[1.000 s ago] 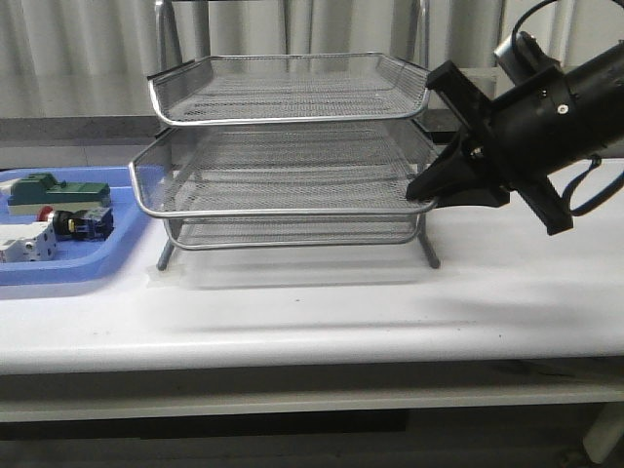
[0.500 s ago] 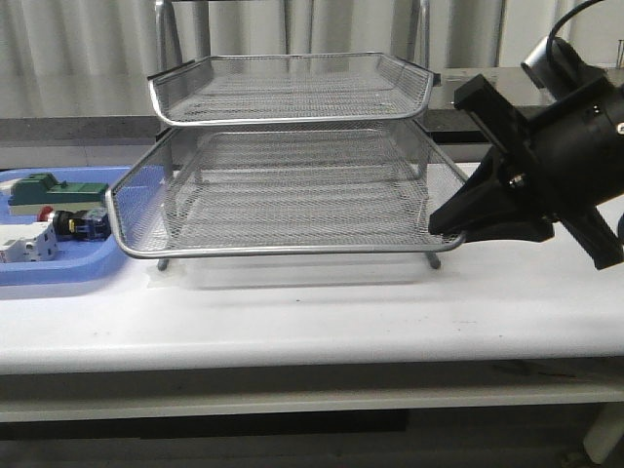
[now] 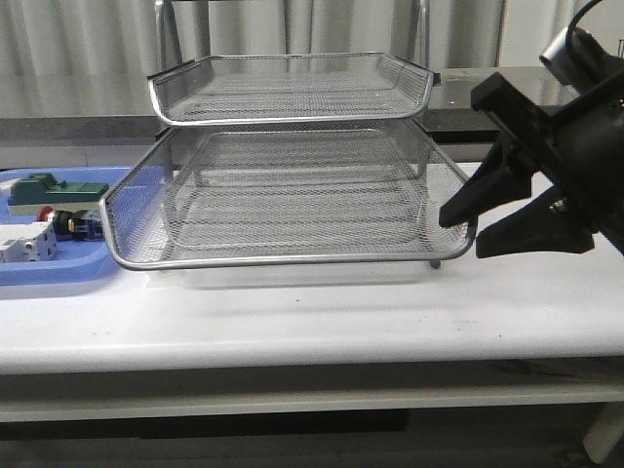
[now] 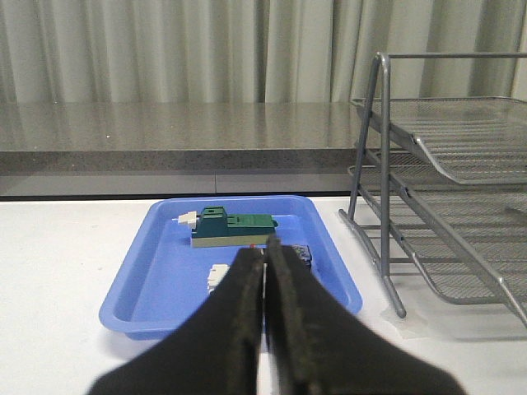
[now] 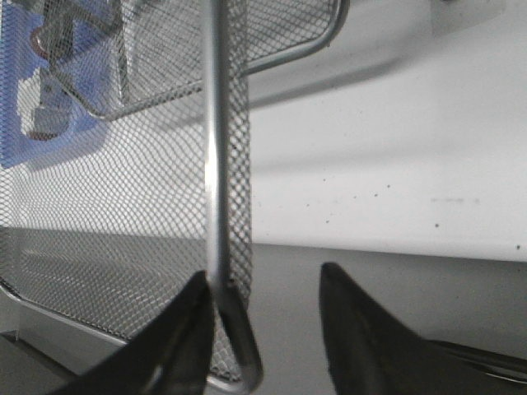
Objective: Place button on rack with both arms
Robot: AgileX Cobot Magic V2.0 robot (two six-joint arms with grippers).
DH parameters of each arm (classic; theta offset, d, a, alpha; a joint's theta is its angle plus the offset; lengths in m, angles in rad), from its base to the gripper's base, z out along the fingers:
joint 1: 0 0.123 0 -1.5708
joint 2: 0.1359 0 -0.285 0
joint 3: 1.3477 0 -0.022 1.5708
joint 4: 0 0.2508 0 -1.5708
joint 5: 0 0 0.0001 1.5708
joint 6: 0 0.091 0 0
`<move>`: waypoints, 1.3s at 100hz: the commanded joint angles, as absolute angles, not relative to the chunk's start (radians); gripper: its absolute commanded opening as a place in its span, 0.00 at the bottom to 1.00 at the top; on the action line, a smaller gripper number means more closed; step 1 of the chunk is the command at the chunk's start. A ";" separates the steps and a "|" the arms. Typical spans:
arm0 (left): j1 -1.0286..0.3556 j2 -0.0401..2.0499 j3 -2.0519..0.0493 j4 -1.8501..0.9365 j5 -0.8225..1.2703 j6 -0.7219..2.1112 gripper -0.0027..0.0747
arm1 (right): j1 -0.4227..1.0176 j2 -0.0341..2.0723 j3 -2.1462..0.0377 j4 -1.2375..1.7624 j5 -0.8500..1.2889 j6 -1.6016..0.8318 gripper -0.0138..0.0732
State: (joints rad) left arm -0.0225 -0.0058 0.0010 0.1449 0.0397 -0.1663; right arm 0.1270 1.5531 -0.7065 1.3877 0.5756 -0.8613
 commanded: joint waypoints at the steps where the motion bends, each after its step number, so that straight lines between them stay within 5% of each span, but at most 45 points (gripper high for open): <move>1: -0.022 -0.038 0.048 0.138 -0.037 -0.176 0.04 | 0.121 1.487 -0.725 1.404 0.592 -0.864 0.66; 35: -0.022 -0.038 0.048 0.138 -0.037 -0.176 0.04 | 0.121 1.345 -0.725 1.290 0.546 -0.815 0.66; 75: -0.022 -0.038 0.048 0.138 -0.037 -0.176 0.04 | 0.088 1.086 -0.727 0.680 0.528 -0.397 0.66; 130: -0.022 -0.038 0.048 0.138 -0.037 -0.176 0.04 | 0.086 0.692 -0.727 -0.025 0.807 0.111 0.66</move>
